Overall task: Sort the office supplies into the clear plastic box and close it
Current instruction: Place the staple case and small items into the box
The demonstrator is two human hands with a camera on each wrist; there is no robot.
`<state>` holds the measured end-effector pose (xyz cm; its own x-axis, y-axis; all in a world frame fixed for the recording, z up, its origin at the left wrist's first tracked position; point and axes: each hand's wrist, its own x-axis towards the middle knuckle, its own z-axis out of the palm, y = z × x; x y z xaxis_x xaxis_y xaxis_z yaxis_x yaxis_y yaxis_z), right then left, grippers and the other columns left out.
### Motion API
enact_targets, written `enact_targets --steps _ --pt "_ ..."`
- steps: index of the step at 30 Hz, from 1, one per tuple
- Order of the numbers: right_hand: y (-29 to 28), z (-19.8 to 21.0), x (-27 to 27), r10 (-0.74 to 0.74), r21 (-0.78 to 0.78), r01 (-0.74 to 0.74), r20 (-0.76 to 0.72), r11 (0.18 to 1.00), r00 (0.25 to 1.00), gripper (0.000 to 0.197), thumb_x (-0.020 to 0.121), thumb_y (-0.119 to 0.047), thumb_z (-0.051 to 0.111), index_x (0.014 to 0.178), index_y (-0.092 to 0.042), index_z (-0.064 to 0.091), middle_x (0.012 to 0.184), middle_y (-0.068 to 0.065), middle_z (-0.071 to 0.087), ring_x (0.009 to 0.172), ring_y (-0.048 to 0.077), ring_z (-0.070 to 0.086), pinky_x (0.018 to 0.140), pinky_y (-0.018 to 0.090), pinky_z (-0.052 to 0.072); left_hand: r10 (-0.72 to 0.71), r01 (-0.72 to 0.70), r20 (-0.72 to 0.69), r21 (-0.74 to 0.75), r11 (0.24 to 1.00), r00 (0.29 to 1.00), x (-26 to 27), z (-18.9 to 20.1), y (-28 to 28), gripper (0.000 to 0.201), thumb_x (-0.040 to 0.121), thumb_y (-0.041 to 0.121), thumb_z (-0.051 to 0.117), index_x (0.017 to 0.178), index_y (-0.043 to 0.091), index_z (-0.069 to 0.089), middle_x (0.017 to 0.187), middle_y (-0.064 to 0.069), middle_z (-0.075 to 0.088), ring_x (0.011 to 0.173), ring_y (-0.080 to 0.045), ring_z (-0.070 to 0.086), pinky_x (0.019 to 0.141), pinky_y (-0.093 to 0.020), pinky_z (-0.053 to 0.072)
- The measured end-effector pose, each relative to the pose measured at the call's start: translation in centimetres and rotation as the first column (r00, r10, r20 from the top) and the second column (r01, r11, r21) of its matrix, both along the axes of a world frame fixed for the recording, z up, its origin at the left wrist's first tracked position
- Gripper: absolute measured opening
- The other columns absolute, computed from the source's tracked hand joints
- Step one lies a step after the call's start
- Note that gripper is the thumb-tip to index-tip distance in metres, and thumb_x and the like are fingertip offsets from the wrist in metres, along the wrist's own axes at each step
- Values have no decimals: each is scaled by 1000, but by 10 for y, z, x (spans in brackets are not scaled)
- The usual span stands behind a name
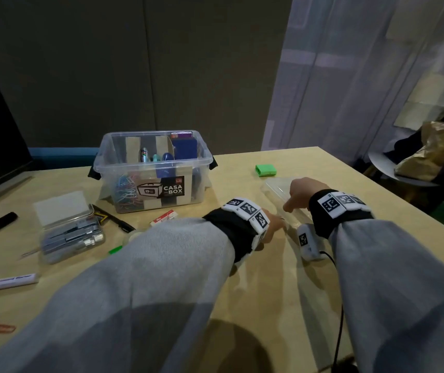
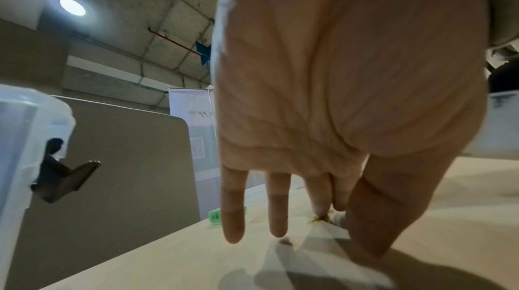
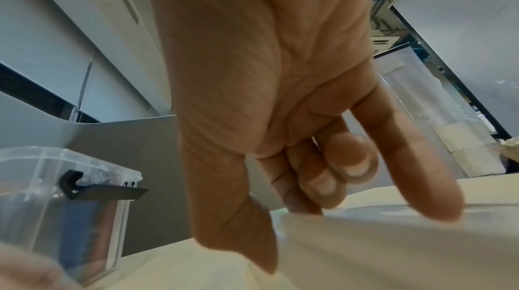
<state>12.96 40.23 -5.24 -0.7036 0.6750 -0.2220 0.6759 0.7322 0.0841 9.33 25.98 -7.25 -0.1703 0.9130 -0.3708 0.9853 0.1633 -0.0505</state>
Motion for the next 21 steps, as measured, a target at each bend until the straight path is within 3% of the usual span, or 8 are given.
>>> enact_targets --steps 2,5,7,10,12,14,17,21 --pt "1 -2 -1 1 3 -1 33 1000 999 29 77 -31 75 68 -12 55 71 2 58 73 24 59 66 27 45 -24 24 -37 -7 1000 999 0 1 -2 64 98 9 44 155 21 18 153 -7 36 100 -27 51 63 -22 37" --pt "-2 -3 -5 -3 -17 5 136 1000 991 29 79 -31 73 66 -12 56 67 3 58 74 24 60 72 28 48 3 -4 -52 -35 999 999 -6 4 -10 60 95 8 48 151 21 30 135 -11 53 87 -26 49 61 -23 35" --pt "-5 -4 -8 11 -52 0 210 999 978 28 79 -30 71 62 -12 59 63 2 60 66 22 58 71 28 47 16 -21 -79 -66 998 997 -14 6 -16 54 97 9 46 148 18 35 132 -10 54 100 -28 55 62 -20 35" --pt "-8 -7 -19 53 -111 -22 279 994 959 23 76 -32 72 63 -14 65 62 1 65 66 21 62 76 30 52 42 -55 -128 -97 994 991 -28 12 -35 53 102 12 41 153 19 28 144 -9 45 126 -26 49 80 -23 32" --pt "-12 -6 -29 80 -133 -43 290 990 954 24 76 -35 72 65 -14 66 66 1 68 69 21 65 77 30 53 77 -96 -153 -122 988 985 -40 15 -49 57 102 15 42 155 23 22 147 -9 42 128 -27 47 84 -26 33" --pt "-16 1 -36 65 -156 -19 294 988 954 29 80 -37 72 63 -14 66 60 -1 67 64 18 62 68 26 49 110 -133 -163 -143 981 981 -48 15 -64 60 101 16 46 154 24 22 143 -11 45 124 -28 51 84 -28 36" --pt "-15 10 -48 3 -81 9 148 997 989 30 82 -33 71 64 -11 63 55 -1 66 64 21 62 66 26 48 129 -153 -150 -158 976 980 -58 13 -79 56 99 14 49 151 19 29 133 -12 52 113 -27 56 78 -29 37" --pt "-7 5 -65 14 215 14 -127 977 992 14 89 -25 57 91 -11 58 90 6 58 82 26 56 72 30 43 169 -173 -56 -91 981 984 -72 7 -88 43 101 16 43 144 14 40 130 -11 56 109 -23 57 81 -28 41"
